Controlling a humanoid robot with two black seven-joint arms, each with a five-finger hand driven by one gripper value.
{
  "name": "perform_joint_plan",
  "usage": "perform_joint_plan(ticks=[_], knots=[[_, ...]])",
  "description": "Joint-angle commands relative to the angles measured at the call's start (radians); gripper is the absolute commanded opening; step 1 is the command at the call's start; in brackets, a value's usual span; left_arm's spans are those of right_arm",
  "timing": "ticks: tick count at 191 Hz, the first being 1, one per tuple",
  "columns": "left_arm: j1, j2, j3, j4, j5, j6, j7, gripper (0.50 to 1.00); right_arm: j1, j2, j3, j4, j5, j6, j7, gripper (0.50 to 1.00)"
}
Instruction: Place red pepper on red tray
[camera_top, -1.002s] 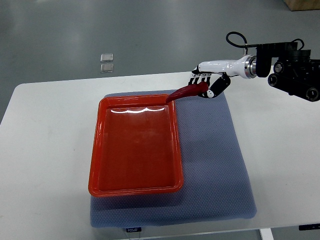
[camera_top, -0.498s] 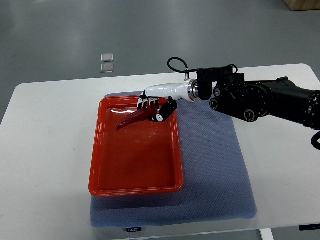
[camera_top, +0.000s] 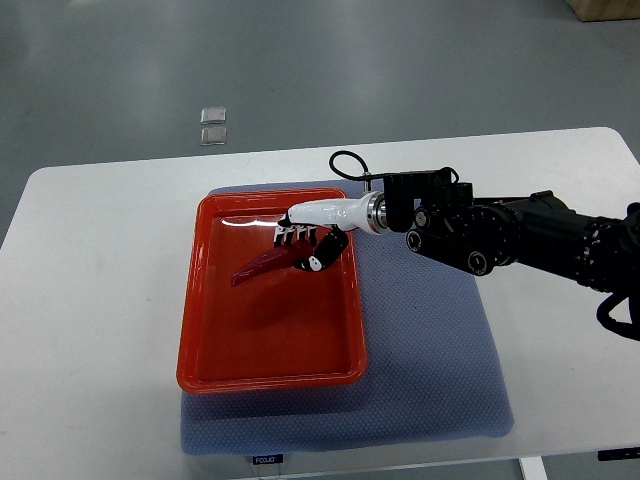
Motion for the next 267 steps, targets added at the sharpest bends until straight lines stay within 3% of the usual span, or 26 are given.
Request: perform_joint_plan(ticks=[1,69,101,122,161,179,217,225,236,267], knots=[[0.0,0.0,0.0,0.002,0.0,0.0,0.0,1.0,-0.007,0.0,0.0,-0.002,0.0,0.0,0.0,0.562],[0.0,0.0,0.0,0.002,0.0,0.0,0.0,1.0,-0.007,0.0,0.011,-0.002,0.013,0.001,0.005,0.754],[0.0,0.0,-0.002,0.004,0.0,0.0,0.0,1.0,-0.001,0.0,0.017,-0.001,0.016,0.003,0.007,0.815],[0.0,0.0,0.0,0.004,0.0,0.0,0.0,1.0,0.002,0.0,0.078,-0.002,0.017,0.004,0.008,0.821],[0.0,0.0,0.0,0.001,0.0,0.0,0.0,1.0,-0.018,-0.043,0.397,-0.001,0.169,0.009,0.008,0.829],[0.0,0.0,0.0,-0.001,0.0,0.0,0.0,1.0,-0.099,-0.057,0.563,-0.002,0.333,0.012,0.008,0.856],[0.0,0.0,0.0,-0.002,0.0,0.0,0.0,1.0,-0.271,-0.055,0.844,-0.001,0.638,0.015,0.008,0.86],[0.0,0.0,0.001,-0.002,0.0,0.0,0.0,1.0,-0.294,-0.055,0.876,-0.002,0.686,0.015,0.008,0.866],[-0.001,0.0,0.001,-0.002,0.0,0.0,0.0,1.0,-0.329,-0.055,0.931,-0.004,0.776,0.016,0.008,0.913],[0.0,0.0,0.001,-0.004,0.0,0.0,0.0,1.0,-0.412,-0.051,1.019,-0.002,0.988,0.067,0.008,0.913]])
